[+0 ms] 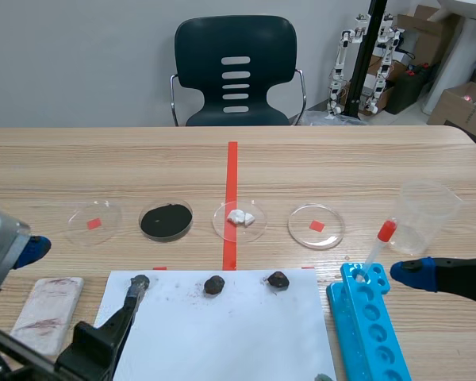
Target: Pick up the left mineral with the left hand
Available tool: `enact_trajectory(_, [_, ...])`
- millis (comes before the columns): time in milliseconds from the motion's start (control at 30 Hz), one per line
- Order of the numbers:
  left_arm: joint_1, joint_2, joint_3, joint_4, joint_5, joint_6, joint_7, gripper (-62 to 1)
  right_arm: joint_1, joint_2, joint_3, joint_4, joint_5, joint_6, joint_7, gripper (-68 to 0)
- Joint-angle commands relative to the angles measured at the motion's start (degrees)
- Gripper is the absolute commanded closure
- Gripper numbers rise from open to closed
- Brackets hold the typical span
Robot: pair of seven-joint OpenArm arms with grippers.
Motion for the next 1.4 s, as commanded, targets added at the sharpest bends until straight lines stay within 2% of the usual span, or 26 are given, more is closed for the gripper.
enact_trajectory(0, [-1.9, 0.2, 1.6, -0.6, -2.5, 0.3, 1.2, -62.3, 0.2, 0.3, 0.4, 0.5, 0.6, 0.0, 1.0, -67.9])
enact_trajectory(133, [-7.3, 0.4, 4.4, -2.0, -6.8, 5.2, 11.6, -62.3, 0.2, 0.3, 0.4, 0.5, 0.6, 0.0, 1.0, -67.9])
enact_trajectory(333, [-15.5, 0.5, 8.2, -4.2, -7.6, 16.2, 28.9, -62.3, 0.2, 0.3, 0.4, 0.5, 0.6, 0.0, 1.0, -67.9])
enact_trajectory(467, [-21.2, 0.5, 9.5, -6.5, -11.1, 21.9, 36.2, -62.3, 0.2, 0.3, 0.4, 0.5, 0.6, 0.0, 1.0, -67.9])
enact_trajectory(767, [-31.6, 0.5, 13.0, -13.7, -11.9, 35.5, 50.3, -62.3, 0.2, 0.3, 0.4, 0.5, 0.6, 0.0, 1.0, -67.9])
enact_trajectory(867, [-34.1, 0.5, 14.6, -15.3, -12.0, 37.6, 54.1, -62.3, 0.2, 0.3, 0.4, 0.5, 0.6, 0.0, 1.0, -67.9])
enact_trajectory(967, [-35.8, 0.5, 16.7, -16.4, -11.9, 38.4, 55.2, -62.3, 0.2, 0.3, 0.4, 0.5, 0.6, 0.0, 1.0, -67.9])
enact_trajectory(1133, [-38.5, 0.8, 19.1, -17.9, -11.9, 38.7, 55.6, -62.3, 0.2, 0.3, 0.4, 0.5, 0.6, 0.0, 1.0, -67.9])
enact_trajectory(1367, [-42.2, 2.6, 19.2, -23.5, -11.9, 38.7, 56.9, -62.3, 0.2, 0.3, 0.4, 0.5, 0.6, 0.0, 1.0, -67.9])
